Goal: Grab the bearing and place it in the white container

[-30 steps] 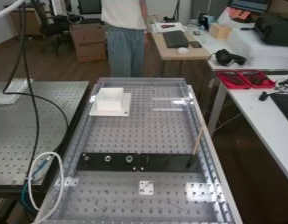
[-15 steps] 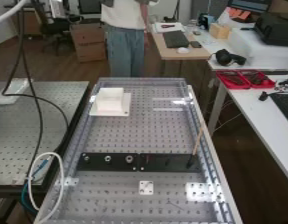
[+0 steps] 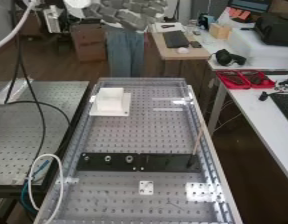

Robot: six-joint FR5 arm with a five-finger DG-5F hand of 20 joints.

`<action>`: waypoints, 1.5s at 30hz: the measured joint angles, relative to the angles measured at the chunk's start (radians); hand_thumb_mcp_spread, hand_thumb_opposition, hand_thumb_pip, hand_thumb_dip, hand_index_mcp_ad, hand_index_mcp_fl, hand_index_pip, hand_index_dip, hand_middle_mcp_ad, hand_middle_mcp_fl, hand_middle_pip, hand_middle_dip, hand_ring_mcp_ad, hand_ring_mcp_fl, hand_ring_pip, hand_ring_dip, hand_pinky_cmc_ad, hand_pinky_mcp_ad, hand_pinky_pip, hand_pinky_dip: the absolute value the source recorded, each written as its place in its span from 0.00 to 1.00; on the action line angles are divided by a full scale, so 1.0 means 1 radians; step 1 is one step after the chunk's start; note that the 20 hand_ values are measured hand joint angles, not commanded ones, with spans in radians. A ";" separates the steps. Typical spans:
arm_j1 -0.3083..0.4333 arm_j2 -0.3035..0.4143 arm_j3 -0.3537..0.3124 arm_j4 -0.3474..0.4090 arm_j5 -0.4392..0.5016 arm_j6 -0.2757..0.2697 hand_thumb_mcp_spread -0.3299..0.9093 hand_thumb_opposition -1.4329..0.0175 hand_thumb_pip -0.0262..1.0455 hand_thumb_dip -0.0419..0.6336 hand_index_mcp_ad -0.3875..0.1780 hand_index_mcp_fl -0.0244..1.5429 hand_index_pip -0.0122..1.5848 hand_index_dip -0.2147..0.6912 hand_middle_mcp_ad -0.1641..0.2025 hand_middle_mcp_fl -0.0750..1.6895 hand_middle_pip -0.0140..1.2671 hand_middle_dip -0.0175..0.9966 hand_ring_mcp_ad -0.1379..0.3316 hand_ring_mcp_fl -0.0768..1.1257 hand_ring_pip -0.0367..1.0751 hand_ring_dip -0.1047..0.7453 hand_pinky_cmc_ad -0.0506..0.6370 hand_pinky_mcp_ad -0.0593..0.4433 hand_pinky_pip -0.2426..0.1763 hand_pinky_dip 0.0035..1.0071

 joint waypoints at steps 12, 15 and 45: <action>0.026 -0.016 -0.121 0.132 0.068 -0.031 0.52 0.53 0.34 0.11 0.73 0.03 0.06 0.35 0.52 0.07 0.13 0.15 0.61 0.08 0.13 0.19 0.60 0.71 0.40 0.26; 0.020 -0.047 -0.133 0.146 0.068 -0.014 0.52 0.52 0.36 0.12 0.72 0.04 0.06 0.34 0.51 0.07 0.13 0.15 0.61 0.08 0.13 0.19 0.60 0.70 0.40 0.26; -0.376 -0.301 -0.269 0.422 -0.462 0.034 0.55 0.50 0.43 0.23 0.67 0.10 0.08 0.27 0.52 0.10 0.12 0.18 0.62 0.08 0.13 0.21 0.60 0.71 0.40 0.26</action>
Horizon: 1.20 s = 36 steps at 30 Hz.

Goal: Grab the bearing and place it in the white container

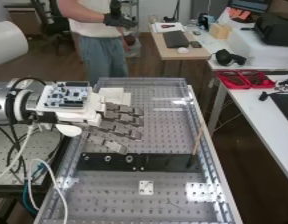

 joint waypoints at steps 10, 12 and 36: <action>-0.062 -0.109 0.018 0.112 -0.040 0.077 0.60 0.49 0.45 0.28 0.59 0.23 0.28 0.31 0.51 0.08 0.12 0.18 0.61 0.08 0.14 0.23 0.60 0.71 0.40 0.22; -0.067 -0.124 0.014 0.145 -0.031 0.105 0.61 0.48 0.45 0.30 0.59 0.25 0.32 0.31 0.52 0.08 0.12 0.18 0.62 0.08 0.14 0.23 0.60 0.71 0.40 0.20; 0.076 -0.159 -0.126 0.419 0.399 0.188 0.64 0.46 0.45 0.34 0.56 0.27 0.55 0.35 0.52 0.05 0.13 0.19 0.61 0.08 0.13 0.23 0.60 0.71 0.40 0.19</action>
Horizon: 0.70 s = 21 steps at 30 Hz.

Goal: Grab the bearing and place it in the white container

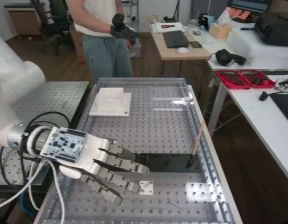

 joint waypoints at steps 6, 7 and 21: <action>0.049 -0.007 -0.020 0.030 0.130 0.003 0.64 0.46 0.45 0.37 0.56 0.24 0.63 0.38 0.51 0.05 0.13 0.19 0.61 0.08 0.13 0.23 0.60 0.71 0.40 0.17; 0.057 -0.011 -0.023 0.035 0.150 0.011 0.64 0.46 0.45 0.37 0.56 0.23 0.63 0.38 0.51 0.05 0.13 0.19 0.61 0.08 0.13 0.23 0.60 0.71 0.40 0.17; 0.092 -0.052 -0.026 0.067 0.180 0.012 0.64 0.46 0.45 0.39 0.56 0.18 0.76 0.46 0.52 0.06 0.13 0.20 0.61 0.08 0.13 0.23 0.60 0.70 0.40 0.17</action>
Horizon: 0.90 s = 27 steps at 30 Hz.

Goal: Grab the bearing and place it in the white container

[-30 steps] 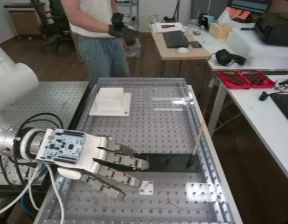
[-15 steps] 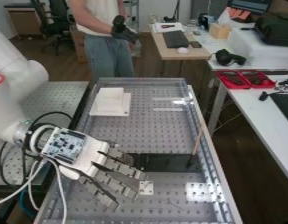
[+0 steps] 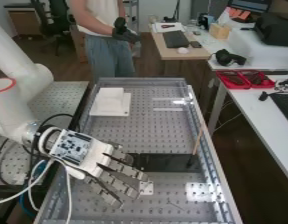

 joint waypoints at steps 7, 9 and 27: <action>0.014 -0.015 0.002 0.008 0.000 -0.023 0.66 0.44 0.46 0.39 0.56 0.17 0.80 0.52 0.51 0.05 0.13 0.20 0.61 0.08 0.13 0.23 0.60 0.71 0.40 0.17; 0.016 -0.019 0.006 0.005 -0.002 -0.024 0.68 0.44 0.46 0.39 0.56 0.17 0.81 0.53 0.51 0.06 0.13 0.20 0.58 0.08 0.13 0.23 0.60 0.71 0.40 0.17; -0.033 -0.026 0.058 -0.036 -0.183 -0.123 0.71 0.44 0.43 0.42 0.53 0.17 0.83 0.56 0.52 0.06 0.13 0.20 0.56 0.08 0.13 0.22 0.59 0.69 0.44 0.18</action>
